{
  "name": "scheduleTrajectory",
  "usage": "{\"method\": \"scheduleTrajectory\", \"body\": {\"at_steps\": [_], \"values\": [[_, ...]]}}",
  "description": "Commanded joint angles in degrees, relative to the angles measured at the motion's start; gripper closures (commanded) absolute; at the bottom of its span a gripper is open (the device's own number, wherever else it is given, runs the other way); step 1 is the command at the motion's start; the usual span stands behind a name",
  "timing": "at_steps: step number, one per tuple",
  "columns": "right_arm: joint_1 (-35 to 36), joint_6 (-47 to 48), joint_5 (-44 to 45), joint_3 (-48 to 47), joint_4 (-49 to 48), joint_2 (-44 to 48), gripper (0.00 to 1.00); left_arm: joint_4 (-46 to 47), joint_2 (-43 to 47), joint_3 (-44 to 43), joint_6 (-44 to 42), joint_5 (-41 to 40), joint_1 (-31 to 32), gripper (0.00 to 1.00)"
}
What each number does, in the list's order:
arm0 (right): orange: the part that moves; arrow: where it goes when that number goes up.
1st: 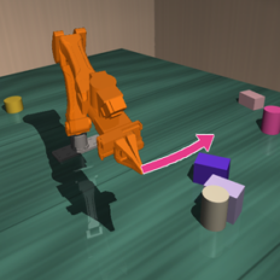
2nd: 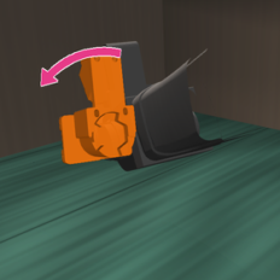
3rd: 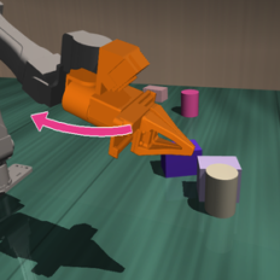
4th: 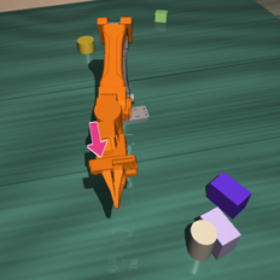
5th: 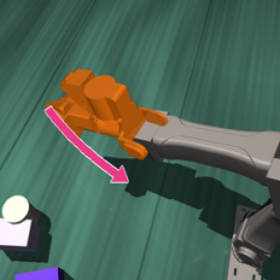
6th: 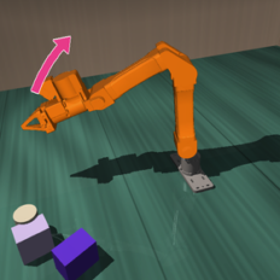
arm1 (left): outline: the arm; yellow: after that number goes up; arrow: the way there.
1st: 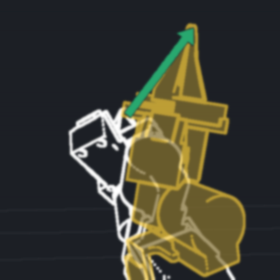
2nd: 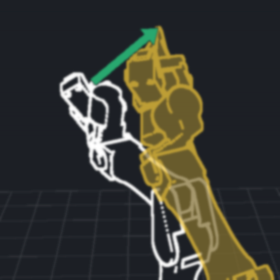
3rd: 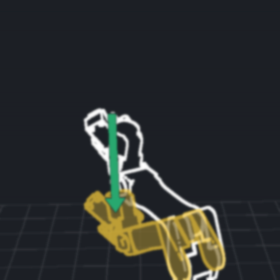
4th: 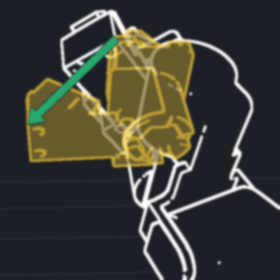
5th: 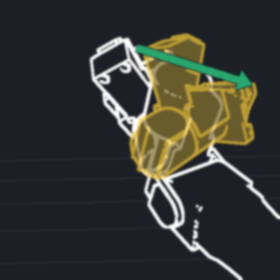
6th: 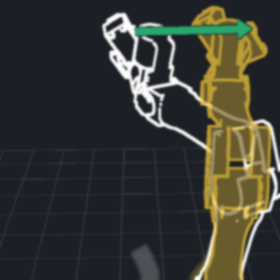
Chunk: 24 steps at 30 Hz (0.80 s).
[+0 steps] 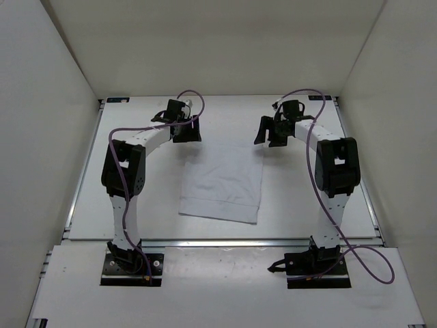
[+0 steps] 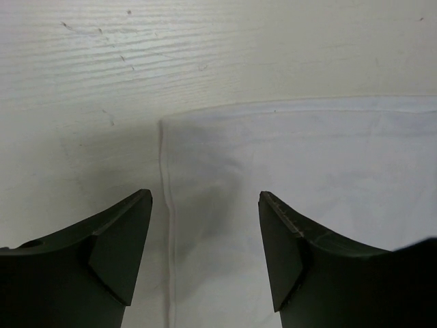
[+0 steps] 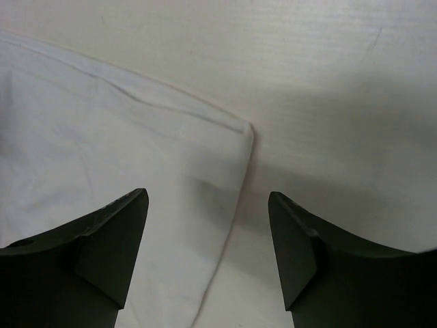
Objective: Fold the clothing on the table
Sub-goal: Fold the skirt
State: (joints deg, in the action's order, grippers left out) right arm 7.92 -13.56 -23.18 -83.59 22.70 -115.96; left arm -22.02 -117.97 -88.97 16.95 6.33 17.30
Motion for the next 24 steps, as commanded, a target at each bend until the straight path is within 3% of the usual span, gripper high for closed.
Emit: {"method": "scheduleTrajectory", "body": {"at_steps": [1,6,10,22,24], "values": [[1.22,3.0,2.87,-8.06,2.51,-2.59,0.32,0.66,0.29,-1.03,0.01,2.55,0.28,0.27],[3.5,5.56,7.79,-14.92,7.62,-7.34,0.39,0.31,-1.03,-0.06,0.36,0.88,0.19,0.3],[3.24,5.47,7.36,-13.7,7.63,-7.7,0.5,-1.88,-3.05,-3.05,0.72,0.27,0.71,0.33],[1.57,5.65,9.03,-14.76,10.97,-9.36,0.48,-4.43,-6.48,-7.18,0.8,-1.76,0.54,0.35],[1.66,5.39,8.59,-15.72,11.66,-9.98,0.48,-4.87,-7.62,-8.23,0.8,-0.97,0.28,0.41]]}}
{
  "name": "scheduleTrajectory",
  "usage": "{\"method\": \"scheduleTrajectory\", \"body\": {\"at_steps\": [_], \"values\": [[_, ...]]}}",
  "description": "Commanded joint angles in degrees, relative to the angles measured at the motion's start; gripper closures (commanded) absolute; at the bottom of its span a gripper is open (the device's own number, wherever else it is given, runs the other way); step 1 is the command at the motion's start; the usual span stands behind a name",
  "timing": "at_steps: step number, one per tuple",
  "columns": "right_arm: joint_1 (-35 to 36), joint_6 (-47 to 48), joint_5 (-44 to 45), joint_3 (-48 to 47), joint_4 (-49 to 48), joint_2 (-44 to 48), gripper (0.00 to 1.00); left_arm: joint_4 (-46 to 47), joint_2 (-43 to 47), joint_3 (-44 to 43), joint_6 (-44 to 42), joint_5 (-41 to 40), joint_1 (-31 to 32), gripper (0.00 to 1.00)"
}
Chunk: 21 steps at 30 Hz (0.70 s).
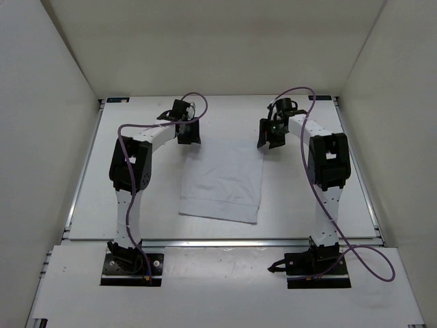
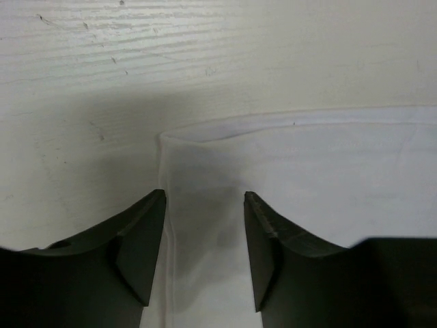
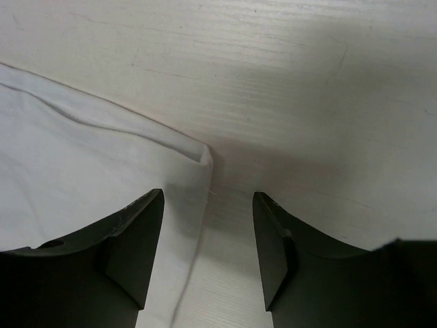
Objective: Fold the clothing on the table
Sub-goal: Fold the skirt
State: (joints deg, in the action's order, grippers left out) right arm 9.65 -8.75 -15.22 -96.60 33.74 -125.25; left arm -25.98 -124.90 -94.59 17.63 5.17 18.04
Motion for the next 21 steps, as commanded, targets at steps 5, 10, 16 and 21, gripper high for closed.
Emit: {"method": "scheduleTrajectory", "body": {"at_steps": [5,10,16,21], "values": [[-0.25,0.93,-0.33,-4.65,1.51,-3.77,0.58,-4.95,-2.81,-7.0,-0.66,-3.66,-0.03,0.48],[0.2,1.46,-0.15,-6.06,2.3,-4.04,0.69,-6.81,-4.04,-8.95,-0.75,-4.99,0.68,0.51],[0.11,1.11,-2.26,-8.07,3.26,-5.35,0.89,-7.5,-6.23,-10.96,-0.49,-4.38,0.42,0.8],[-0.34,1.02,-3.76,-13.95,5.2,-7.64,1.0,-7.78,-6.93,-12.72,-0.58,-4.73,0.85,1.0]]}}
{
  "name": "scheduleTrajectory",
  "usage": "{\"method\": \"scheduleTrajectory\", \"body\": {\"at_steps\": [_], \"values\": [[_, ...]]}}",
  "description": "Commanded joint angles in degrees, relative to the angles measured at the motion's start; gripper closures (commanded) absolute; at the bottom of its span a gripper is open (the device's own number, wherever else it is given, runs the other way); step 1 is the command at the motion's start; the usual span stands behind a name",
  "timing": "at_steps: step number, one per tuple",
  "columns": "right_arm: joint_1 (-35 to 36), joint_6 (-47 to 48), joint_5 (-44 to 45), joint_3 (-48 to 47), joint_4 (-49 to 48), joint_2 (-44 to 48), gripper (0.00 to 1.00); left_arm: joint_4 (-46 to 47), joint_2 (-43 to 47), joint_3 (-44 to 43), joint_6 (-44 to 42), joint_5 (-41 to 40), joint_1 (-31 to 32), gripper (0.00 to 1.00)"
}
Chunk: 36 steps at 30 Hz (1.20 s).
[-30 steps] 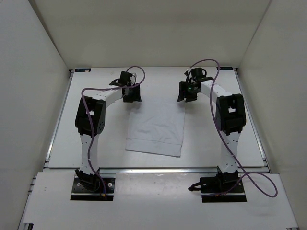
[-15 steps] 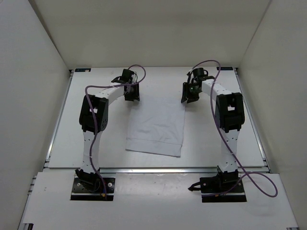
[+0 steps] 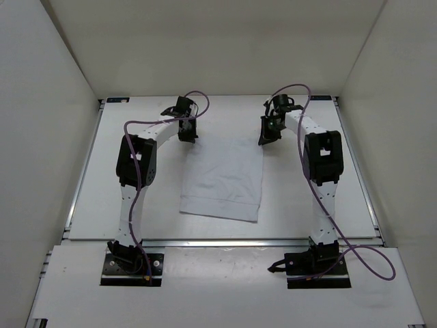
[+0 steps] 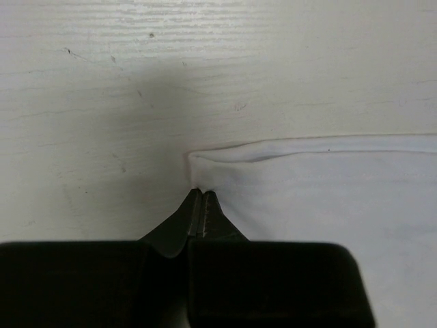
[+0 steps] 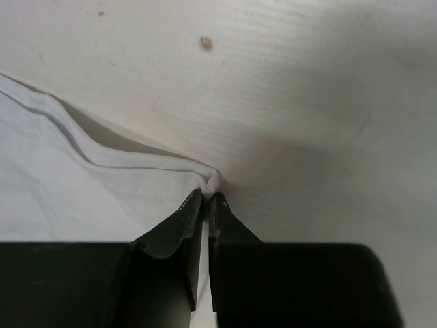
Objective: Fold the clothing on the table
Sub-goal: Fold the skirt
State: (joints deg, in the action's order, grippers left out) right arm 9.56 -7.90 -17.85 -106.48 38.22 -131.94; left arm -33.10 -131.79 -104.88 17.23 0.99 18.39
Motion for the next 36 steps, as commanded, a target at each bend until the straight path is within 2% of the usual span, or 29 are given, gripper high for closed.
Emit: {"method": "scheduleTrajectory", "body": {"at_steps": [1,5,9,10,11,13,15,17,19,21,22,24,25,27,31,34,36], "values": [[-0.33,-0.27,-1.05,-6.09,0.98,-0.95,1.0,-0.39,0.12,-3.13,-0.97,-0.47,0.24,1.0],[-2.43,-0.45,-1.39,-12.08,0.46,-0.08,1.0,-0.04,-0.4,-7.96,-1.59,0.58,-0.29,1.0],[-5.78,-2.55,-3.41,-24.02,-0.95,1.59,1.0,-0.2,-1.02,-20.25,-2.47,2.69,-2.13,1.0],[-7.0,-3.34,-4.47,-29.61,-0.52,1.51,1.0,-0.3,-0.76,-23.93,-1.86,3.13,-2.83,1.0],[-7.45,-4.48,-4.74,-34.97,-0.77,1.51,1.0,0.14,0.73,-26.75,-1.33,4.09,-3.53,1.0],[-8.33,-5.02,-6.4,-39.92,-1.12,4.3,1.0,1.81,4.95,-27.57,-0.62,4.98,-4.59,1.0],[-7.81,-4.15,-5.11,-39.34,-2.09,8.95,1.0,1.55,10.82,-28.27,-1.5,4.11,-4.95,1.0],[-6.23,-0.73,-3.17,-33.13,-1.48,13.88,1.0,1.29,14.78,-26.1,-3.16,2.97,-4.51,1.0],[-4.21,1.04,-0.8,-24.95,-1.13,19.85,0.99,2.86,19.53,-19.69,-4.13,2.88,-3.28,1.0],[-2.37,2.71,0.62,-9.62,-3.4,24.61,1.0,6.28,26.55,-5.93,-5.28,2.0,-1.52,1.0],[-0.7,3.06,1.75,-5.62,-4.54,27.93,1.0,6.9,30.06,-2.47,-5.98,0.78,-0.04,1.0],[1.59,2.54,2.2,12.16,-7.43,33.83,1.0,8.22,35.33,12.08,-6.16,-0.9,3.12,1.0],[3.08,2.19,2.64,16.35,-10.41,38.12,1.0,9.8,39.46,16.42,-5.9,-0.47,3.92,1.0],[5.11,-0.61,2.11,33.45,-14.2,44.47,1.0,11.73,45.79,31.77,-4.41,-2.31,5.95,1.0],[8.72,-4.04,0.71,48.18,-13.7,54.84,1.0,9.12,59.06,49.55,-0.9,-3.27,8.93,1.0],[11.53,-6.33,0.36,52.5,-14.04,58.63,1.0,7.44,66.9,56.69,1.48,-2.5,9.82,1.0],[11.27,-6.86,-0.6,52.78,-15.36,57.77,1.0,7.7,68.41,58.73,2.53,-1.53,7.64,1.0]]}}
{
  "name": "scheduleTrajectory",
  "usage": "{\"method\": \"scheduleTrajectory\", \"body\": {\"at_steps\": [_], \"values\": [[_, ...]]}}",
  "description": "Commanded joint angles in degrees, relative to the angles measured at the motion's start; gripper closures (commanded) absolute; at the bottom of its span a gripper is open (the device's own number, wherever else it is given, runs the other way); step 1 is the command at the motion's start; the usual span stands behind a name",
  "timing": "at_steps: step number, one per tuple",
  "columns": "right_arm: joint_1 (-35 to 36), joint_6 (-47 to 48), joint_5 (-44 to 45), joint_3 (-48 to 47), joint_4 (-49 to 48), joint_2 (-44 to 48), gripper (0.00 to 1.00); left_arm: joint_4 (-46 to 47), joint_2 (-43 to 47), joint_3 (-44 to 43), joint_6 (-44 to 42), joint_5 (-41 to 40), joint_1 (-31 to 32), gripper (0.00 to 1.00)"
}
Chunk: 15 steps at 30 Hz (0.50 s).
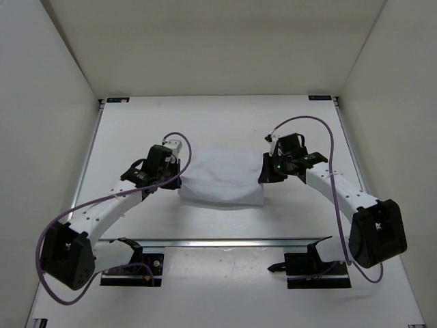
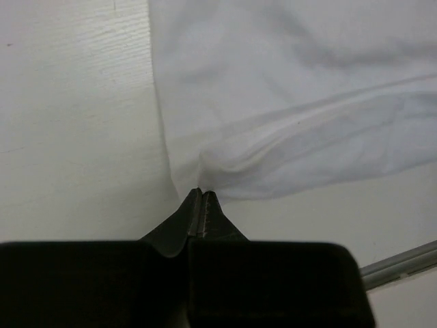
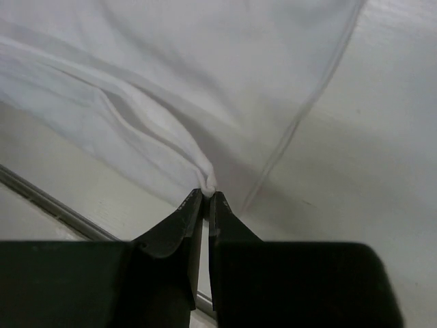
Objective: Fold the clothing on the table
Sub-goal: Fold the skirt
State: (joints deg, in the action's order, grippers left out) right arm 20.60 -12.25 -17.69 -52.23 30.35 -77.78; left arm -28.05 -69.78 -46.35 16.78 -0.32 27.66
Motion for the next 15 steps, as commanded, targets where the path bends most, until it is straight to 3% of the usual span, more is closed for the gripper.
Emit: {"method": "scheduleTrajectory", "body": {"at_steps": [1,8,15], "values": [[-0.21,-2.43,-1.29,-2.08,-8.28,2.73,1.0,3.35,5.8,1.51,2.91,0.31,-3.21,1.0],[-2.14,0.82,-2.96,-11.05,-9.61,-10.1,1.0,6.34,-7.19,-6.2,-1.39,1.02,-7.71,1.0],[-8.03,0.56,-2.88,-15.62,-11.37,-17.05,1.0,8.2,-26.69,-24.72,-4.91,1.64,-6.66,1.0]]}}
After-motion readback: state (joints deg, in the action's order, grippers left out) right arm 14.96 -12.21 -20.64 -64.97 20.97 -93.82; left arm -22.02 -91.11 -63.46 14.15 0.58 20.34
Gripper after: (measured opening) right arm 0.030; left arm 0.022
